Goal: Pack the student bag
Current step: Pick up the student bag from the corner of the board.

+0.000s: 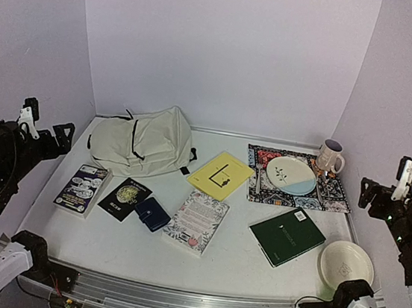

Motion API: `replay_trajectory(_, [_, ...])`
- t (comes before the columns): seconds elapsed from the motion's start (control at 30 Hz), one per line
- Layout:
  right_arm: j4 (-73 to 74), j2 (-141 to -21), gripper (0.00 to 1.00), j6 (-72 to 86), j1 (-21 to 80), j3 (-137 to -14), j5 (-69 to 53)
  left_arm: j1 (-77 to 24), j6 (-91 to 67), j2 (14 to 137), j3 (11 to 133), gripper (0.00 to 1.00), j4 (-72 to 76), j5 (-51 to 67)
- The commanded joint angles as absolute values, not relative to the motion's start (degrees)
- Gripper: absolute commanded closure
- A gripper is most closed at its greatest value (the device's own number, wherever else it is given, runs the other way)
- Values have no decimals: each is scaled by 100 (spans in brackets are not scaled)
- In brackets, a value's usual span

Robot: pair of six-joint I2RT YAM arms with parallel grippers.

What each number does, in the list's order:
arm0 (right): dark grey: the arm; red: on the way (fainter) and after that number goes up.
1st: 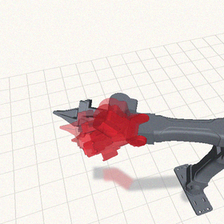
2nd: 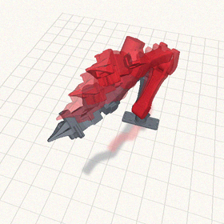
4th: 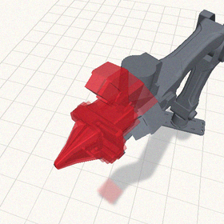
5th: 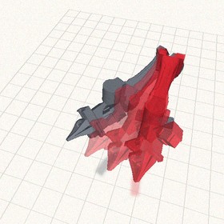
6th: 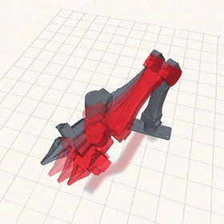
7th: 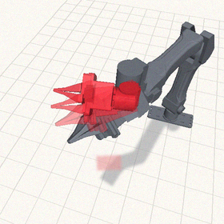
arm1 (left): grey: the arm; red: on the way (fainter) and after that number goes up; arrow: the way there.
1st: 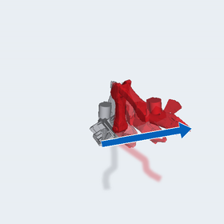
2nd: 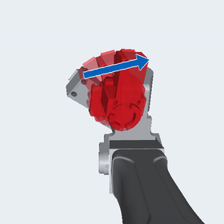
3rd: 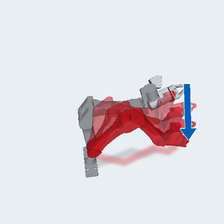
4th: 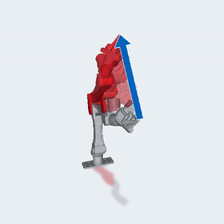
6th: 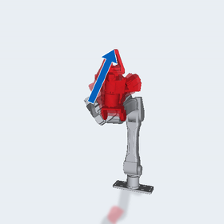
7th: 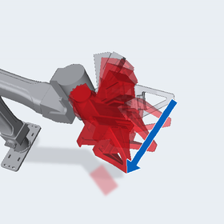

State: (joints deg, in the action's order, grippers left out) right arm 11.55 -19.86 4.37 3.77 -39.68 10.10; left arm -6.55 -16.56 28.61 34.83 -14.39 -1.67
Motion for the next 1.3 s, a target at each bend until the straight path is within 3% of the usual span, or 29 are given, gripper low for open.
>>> replay_trajectory(0.0, [857,-1967,2,367,361,-3949,935,-641,-1656,2907,3720,0,-1388,-177])
replay_trajectory(0.37, [826,-1891,2,283,366,-3941,670,-640,-1860,3811,3833,1,-1402,-167])
replay_trajectory(0.83, [733,-1566,2,149,365,-3863,350,-592,-2273,8136,5813,1,-1589,-1073])
replay_trajectory(1.03, [662,-1523,2,149,364,-3819,115,-526,-2497,9846,6860,12,-1591,-807])
replay_trajectory(1.27, [659,-1532,2,134,362,-3801,85,-313,-2668,10930,7603,19,-1601,-512])
